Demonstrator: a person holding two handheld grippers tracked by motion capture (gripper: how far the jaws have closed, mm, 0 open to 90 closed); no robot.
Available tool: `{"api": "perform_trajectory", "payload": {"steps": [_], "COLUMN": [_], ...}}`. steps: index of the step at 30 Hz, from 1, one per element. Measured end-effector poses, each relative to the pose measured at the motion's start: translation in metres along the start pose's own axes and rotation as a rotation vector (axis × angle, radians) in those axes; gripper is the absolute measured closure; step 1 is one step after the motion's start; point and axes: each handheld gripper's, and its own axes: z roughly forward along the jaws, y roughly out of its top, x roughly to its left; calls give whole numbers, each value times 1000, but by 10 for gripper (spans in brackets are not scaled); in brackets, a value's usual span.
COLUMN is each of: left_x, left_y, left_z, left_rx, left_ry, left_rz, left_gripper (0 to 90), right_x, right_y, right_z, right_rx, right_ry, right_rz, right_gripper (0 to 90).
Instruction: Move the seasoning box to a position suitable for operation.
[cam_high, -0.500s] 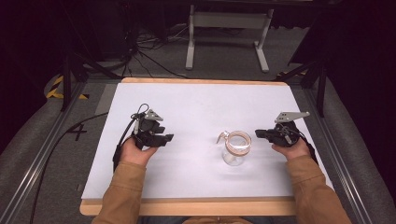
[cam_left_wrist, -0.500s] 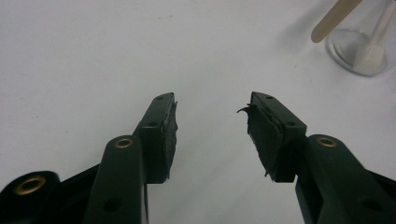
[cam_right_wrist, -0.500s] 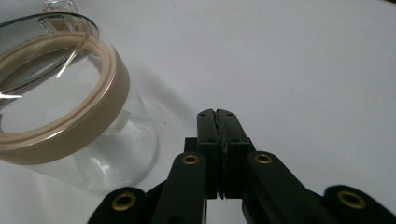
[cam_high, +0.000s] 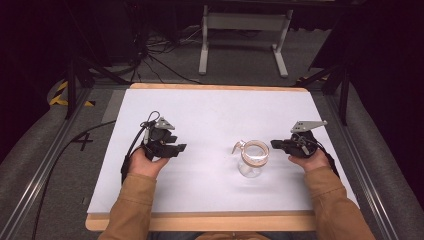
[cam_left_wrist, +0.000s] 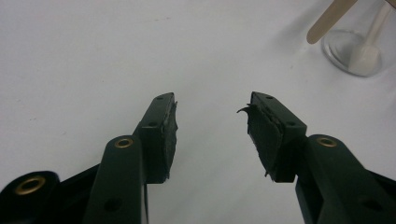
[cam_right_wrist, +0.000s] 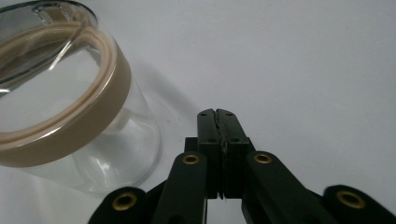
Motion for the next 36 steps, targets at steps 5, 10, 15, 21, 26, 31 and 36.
{"api": "perform_trajectory", "payload": {"steps": [5,10,15,21,26,31,36], "left_x": [-1,-1,-1,-1,-1,-2,-3], "left_y": [0,0,0,1,2,3,5], "left_z": [1,2,1,1,2,3,4], "left_rx": [1,0,0,3,4,0,5], "left_ry": [-2,-2,-3,-5,-6,-12,-13], "left_rz": [-2,-3,-3,6,0,5,12], "left_gripper": [521,521,521,521,520,519,519], "right_x": [4,9,14,19,22,22,24], "right_y": [1,1,3,3,3,2,1], "right_z": [5,11,14,17,20,20,20], "right_rx": [15,34,45,61,78,85,102], "right_ry": [20,44,63,81,84,79,78], "right_rz": [-14,-33,-59,-72,-76,-69,-63], "right_gripper": [892,892,891,891,892,893,894]}}
